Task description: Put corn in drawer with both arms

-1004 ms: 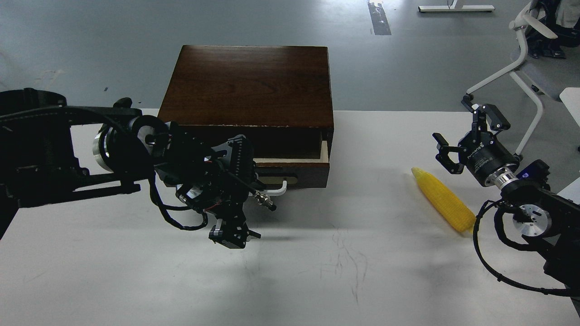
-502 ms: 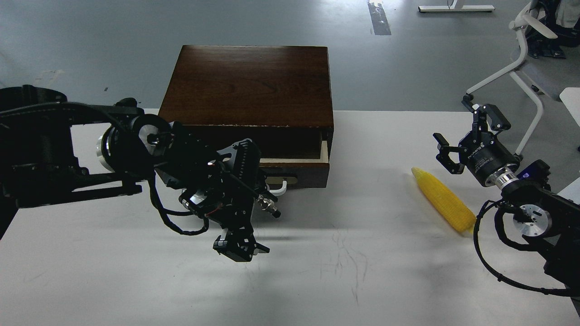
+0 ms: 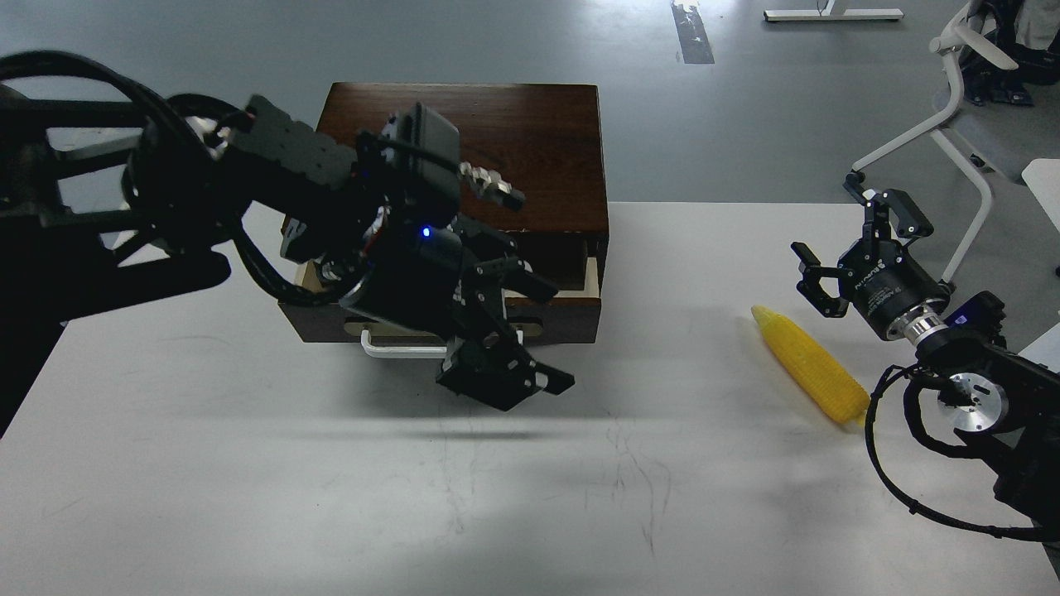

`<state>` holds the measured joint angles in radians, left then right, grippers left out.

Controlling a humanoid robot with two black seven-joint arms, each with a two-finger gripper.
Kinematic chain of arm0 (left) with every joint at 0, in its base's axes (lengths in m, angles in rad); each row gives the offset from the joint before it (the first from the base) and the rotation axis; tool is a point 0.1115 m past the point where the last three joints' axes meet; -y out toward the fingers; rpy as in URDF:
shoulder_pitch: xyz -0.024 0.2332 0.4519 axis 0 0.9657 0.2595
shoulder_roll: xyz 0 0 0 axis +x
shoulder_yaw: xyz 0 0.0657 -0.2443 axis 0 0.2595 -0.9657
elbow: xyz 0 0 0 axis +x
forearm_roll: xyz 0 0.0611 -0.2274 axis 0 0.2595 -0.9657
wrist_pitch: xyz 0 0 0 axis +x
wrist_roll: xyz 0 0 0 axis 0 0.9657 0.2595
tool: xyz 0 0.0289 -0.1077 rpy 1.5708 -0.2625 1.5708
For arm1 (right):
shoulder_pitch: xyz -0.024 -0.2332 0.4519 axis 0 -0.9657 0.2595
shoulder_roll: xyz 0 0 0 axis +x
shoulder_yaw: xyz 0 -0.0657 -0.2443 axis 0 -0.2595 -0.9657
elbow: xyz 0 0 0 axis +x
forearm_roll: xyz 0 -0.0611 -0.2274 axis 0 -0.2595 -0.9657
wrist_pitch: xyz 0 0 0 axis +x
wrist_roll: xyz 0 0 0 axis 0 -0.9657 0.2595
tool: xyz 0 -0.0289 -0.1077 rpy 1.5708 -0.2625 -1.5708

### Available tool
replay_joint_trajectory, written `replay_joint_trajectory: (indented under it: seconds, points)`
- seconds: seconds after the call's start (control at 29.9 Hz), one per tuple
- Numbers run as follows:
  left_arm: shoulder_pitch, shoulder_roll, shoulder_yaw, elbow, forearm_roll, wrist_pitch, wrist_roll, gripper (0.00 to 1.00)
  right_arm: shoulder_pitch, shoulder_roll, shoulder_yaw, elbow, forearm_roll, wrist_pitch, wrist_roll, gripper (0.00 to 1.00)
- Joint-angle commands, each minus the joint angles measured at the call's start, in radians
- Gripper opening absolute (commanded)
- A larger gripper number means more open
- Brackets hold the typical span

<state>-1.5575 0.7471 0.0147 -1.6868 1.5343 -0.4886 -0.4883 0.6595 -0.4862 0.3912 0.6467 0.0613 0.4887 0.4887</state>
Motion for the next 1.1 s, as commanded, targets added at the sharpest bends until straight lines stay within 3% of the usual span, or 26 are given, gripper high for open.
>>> replay_joint_trajectory:
  seconds: [0.0,0.23,0.4,0.57,0.87,1.07]
  points:
    - [0.007,0.089,-0.064,0.022,-0.284,0.0,0.0,0.98,0.0,0.0,-0.002,0.001,0.0,0.0,0.0,1.0]
    - [0.043,0.267,-0.07,0.186,-0.947,0.0,0.0,0.98,0.002,-0.002,-0.011,0.001,0.0,0.0,0.0,1.0]
    - [0.14,0.291,-0.071,0.335,-1.16,0.0,0.0,0.98,0.0,-0.006,-0.014,0.001,0.0,0.0,0.0,1.0]
    - [0.29,0.282,-0.071,0.498,-1.307,0.0,0.0,0.98,-0.003,-0.012,-0.015,-0.001,0.0,0.0,0.0,1.0]
    - [0.549,0.213,-0.075,0.657,-1.529,0.0,0.0,0.98,0.012,-0.014,-0.015,-0.001,-0.005,0.0,0.0,1.0]
    - [0.68,0.107,-0.179,0.794,-1.586,0.0,0.0,0.98,0.092,-0.058,-0.026,0.011,-0.246,0.0,0.0,1.0]
